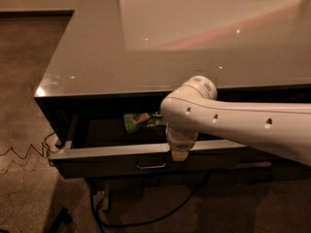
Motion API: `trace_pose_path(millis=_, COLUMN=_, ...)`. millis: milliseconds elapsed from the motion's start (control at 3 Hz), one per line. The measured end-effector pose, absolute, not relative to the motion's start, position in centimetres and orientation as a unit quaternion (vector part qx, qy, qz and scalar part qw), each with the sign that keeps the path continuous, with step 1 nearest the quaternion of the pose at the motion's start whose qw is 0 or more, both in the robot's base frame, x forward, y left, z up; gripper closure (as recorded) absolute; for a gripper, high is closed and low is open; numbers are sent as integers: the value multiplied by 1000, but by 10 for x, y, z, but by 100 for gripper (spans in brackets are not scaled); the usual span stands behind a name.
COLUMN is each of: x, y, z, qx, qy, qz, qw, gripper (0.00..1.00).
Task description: Open top drawer
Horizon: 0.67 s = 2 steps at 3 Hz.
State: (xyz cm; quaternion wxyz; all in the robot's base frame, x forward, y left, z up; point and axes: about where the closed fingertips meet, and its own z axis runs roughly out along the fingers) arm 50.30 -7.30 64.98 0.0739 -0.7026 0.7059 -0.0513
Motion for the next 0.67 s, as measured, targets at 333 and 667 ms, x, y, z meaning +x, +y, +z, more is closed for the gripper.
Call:
trace_pose_path(millis=333, x=499, y=-74, z=646, qx=-704, qy=705, qz=-45, qw=73, gripper=35)
trace_pose_path(millis=667, x=469, y=-79, z=629, qx=-695, qy=716, qz=-23, qw=58, gripper=12)
